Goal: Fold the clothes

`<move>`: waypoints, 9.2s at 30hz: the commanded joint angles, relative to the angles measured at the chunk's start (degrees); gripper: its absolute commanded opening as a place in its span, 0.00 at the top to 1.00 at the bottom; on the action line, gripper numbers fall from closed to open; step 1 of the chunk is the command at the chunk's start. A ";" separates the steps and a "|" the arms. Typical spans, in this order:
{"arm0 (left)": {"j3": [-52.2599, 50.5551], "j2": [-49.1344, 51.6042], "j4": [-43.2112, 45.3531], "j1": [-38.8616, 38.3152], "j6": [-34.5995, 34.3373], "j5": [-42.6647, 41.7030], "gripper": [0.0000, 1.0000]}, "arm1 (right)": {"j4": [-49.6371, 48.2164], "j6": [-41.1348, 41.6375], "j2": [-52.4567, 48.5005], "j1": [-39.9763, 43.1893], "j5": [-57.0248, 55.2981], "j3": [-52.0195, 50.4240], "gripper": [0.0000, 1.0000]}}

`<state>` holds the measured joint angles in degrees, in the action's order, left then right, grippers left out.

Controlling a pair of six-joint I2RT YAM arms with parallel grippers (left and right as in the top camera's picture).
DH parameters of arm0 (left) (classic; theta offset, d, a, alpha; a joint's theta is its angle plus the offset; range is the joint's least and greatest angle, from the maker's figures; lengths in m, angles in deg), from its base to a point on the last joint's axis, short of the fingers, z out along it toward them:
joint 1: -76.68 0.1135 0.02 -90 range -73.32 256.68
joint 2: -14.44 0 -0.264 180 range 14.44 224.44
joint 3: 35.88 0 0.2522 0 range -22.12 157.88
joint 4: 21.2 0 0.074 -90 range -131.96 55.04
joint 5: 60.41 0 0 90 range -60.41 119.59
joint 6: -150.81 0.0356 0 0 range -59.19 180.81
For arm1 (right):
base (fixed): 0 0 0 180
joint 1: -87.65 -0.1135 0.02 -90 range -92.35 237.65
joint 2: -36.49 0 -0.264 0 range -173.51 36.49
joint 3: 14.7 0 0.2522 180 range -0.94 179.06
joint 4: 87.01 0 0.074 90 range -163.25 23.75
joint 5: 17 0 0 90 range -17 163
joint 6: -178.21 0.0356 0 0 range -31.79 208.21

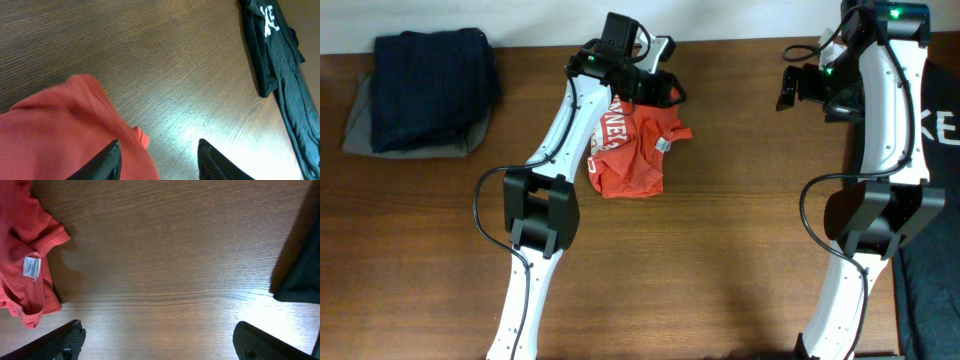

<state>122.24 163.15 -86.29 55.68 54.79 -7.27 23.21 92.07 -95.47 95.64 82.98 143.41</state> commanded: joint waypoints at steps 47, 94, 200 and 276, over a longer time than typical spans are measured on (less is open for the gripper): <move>-22.71 -9.35 -26.45 10.93 5.99 16.74 0.30 | -0.20 -0.44 0.35 -0.17 0.35 -0.37 0.01; -22.71 -9.44 -30.80 18.67 2.36 36.17 0.04 | -3.15 -3.39 0.35 -31.19 7.13 -15.72 0.02; -21.62 -13.64 -27.45 10.43 13.49 17.09 0.58 | -23.41 7.58 0.46 -18.43 -0.70 -30.77 0.19; -28.76 -18.03 -11.91 7.98 8.46 13.84 0.91 | -44.72 7.41 -1.03 -20.44 32.81 -24.15 0.96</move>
<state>94.02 142.16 -99.23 63.86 61.89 11.87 -20.32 99.11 -95.49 78.44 112.38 118.37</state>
